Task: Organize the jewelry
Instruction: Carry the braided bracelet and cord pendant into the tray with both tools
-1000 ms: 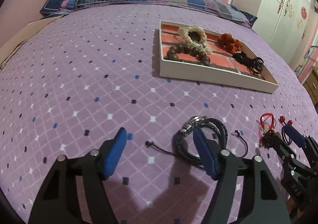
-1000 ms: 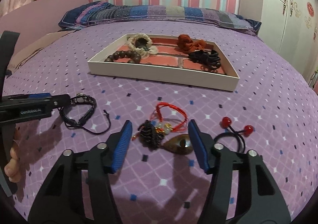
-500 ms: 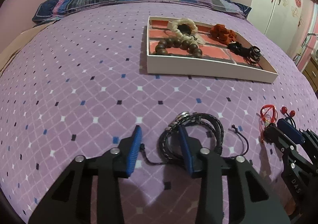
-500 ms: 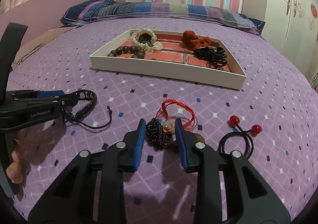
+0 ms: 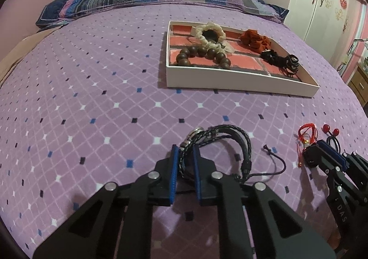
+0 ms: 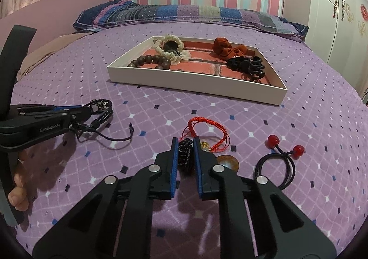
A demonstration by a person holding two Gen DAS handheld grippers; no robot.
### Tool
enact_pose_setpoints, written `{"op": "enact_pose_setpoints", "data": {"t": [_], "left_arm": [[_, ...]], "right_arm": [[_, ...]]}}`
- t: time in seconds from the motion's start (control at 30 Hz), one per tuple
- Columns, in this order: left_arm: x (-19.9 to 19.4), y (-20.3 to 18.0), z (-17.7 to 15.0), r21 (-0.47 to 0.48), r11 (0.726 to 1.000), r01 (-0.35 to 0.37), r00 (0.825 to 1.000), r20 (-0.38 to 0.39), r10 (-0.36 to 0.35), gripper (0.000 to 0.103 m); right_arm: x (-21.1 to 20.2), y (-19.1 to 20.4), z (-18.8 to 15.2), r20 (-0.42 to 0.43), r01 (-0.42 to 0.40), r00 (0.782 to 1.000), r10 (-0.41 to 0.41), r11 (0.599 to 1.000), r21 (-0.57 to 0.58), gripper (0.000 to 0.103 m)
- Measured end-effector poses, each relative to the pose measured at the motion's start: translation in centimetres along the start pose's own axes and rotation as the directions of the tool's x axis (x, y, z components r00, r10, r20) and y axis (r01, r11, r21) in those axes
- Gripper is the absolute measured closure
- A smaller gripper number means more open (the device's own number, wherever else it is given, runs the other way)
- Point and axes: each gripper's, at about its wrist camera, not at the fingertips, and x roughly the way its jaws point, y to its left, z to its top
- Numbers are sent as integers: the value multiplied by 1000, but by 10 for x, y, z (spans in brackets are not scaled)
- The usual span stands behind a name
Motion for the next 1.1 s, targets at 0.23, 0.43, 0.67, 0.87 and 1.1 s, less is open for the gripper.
{"op": "enact_pose_setpoints", "data": {"t": [0.23,0.43,0.67,0.87,1.1], "left_arm": [[-7,-2,3,0,1000,-6,1000,24,6,90],[-16,-5,6,4,1000,-5,999,49,5,90],[-29,-9,11,8,1000,-5,997,78,5,90],[-38,-13,16,22,999,-25,994,104,23,90],[-49,-14,32,24,999,-41,993,114,38,90]], "right_arm": [[-12,-2,3,45,29,999,-29,1000,0,90],[-21,-10,6,83,39,996,-42,999,30,90],[-35,-34,19,117,33,992,-44,995,93,90],[-45,-54,32,129,9,991,-28,989,146,90],[-53,-74,56,137,5,990,-25,989,150,90]]}}
